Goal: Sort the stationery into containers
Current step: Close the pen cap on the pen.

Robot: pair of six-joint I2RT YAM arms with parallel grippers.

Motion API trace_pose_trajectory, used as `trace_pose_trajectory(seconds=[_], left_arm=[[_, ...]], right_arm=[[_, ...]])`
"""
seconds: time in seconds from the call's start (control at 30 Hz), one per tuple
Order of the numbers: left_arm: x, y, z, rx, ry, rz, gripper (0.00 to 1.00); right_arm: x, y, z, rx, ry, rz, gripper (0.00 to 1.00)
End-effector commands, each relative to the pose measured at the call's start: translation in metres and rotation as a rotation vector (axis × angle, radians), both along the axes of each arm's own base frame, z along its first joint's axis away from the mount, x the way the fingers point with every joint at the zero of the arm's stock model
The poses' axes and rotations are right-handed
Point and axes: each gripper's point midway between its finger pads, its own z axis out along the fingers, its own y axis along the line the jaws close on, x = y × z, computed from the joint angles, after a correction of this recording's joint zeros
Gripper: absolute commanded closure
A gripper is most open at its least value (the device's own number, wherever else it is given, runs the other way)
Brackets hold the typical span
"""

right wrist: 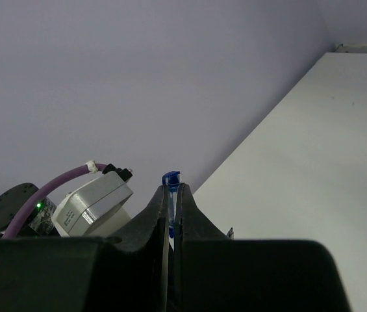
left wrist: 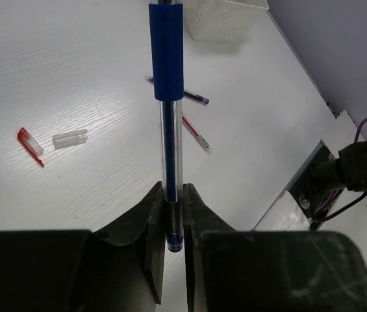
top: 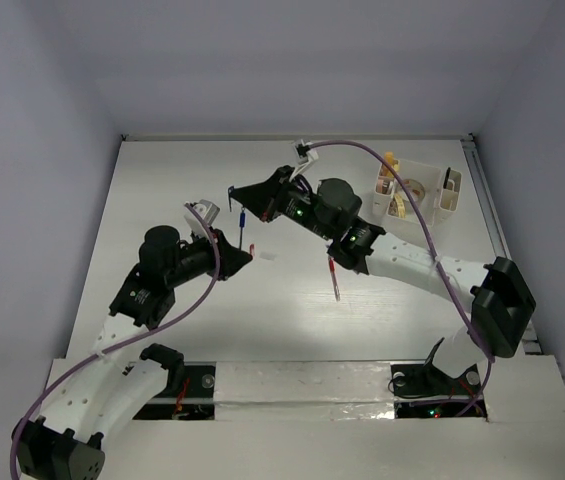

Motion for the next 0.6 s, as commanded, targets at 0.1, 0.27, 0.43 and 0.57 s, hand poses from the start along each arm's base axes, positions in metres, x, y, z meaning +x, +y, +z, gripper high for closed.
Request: trace_pose_trajectory(seconds=[0.1,0.27,0.43,0.57], left_arm=[[-0.001,-0.003,0.012,-0.019,-0.063,-0.023,1.0],[-0.002,-0.003,0.015,-0.024,-0.076,-0.023,1.0],[-0.002,-0.002,0.017,-0.025,-0.082,-0.022,1.0],[-0.003,-0.002,0.017,-0.026,-0.085,-0.022,1.0]], right_arm=[[-0.005,-0.006,0.047,0.121,-0.066,0.0,1.0],[0.003,-0.011,0.043,0.129,-0.044,-0.016,1.0],[0.006,-0.012,0.036,0.122,-0.025,-0.034,1.0],[0.011,-0.016,0.033,0.125,-0.017,-0.051,1.0]])
